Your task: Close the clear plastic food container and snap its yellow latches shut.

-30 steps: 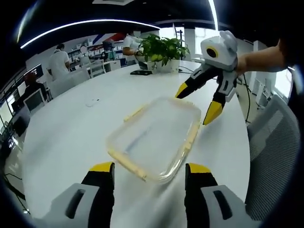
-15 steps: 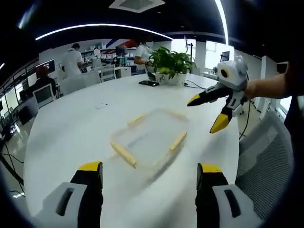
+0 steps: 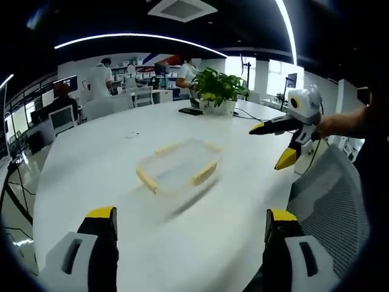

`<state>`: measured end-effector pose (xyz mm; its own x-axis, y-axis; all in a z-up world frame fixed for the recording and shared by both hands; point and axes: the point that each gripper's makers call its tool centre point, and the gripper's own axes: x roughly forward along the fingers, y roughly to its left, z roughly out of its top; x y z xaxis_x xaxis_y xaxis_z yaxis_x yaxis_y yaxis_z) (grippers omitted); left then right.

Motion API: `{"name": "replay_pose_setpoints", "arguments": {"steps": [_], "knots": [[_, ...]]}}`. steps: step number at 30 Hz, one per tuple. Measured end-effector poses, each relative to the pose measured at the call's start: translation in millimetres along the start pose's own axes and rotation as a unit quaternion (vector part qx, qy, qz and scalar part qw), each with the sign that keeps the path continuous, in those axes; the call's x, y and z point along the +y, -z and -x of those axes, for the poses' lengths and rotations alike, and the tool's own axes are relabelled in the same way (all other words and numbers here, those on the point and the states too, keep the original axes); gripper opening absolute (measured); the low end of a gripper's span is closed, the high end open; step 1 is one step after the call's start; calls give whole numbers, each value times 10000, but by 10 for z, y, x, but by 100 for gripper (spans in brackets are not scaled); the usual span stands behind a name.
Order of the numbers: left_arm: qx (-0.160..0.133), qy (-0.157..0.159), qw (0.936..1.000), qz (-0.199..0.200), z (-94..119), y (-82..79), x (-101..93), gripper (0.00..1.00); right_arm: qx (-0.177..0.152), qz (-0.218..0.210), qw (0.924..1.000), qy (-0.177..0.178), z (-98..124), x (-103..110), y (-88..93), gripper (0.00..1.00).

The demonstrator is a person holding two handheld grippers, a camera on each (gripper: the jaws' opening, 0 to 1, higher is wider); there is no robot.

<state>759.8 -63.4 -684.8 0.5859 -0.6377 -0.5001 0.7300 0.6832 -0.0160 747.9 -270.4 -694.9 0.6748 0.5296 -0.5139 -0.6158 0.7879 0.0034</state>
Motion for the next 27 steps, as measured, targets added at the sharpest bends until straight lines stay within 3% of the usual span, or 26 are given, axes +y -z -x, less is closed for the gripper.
{"name": "replay_pose_setpoints", "arguments": {"steps": [7,10,15,18,27], "knots": [[-29,-53,10000,27,186,94,-116,99,4,51,10000,71,107,50,87,99],[-125,-114,9996,209,237,90,-110,99,8,104,9999,86,136,67,104,99],[-174,-243,9995,143,307,72,-119,99,-16,131,9998,115,179,80,103,99],[-301,-246,9991,161,327,48,-138,99,-33,134,9998,108,192,76,114,99],[-278,-190,9994,62,316,87,-203,99,-4,135,9999,94,242,51,147,99]]}}
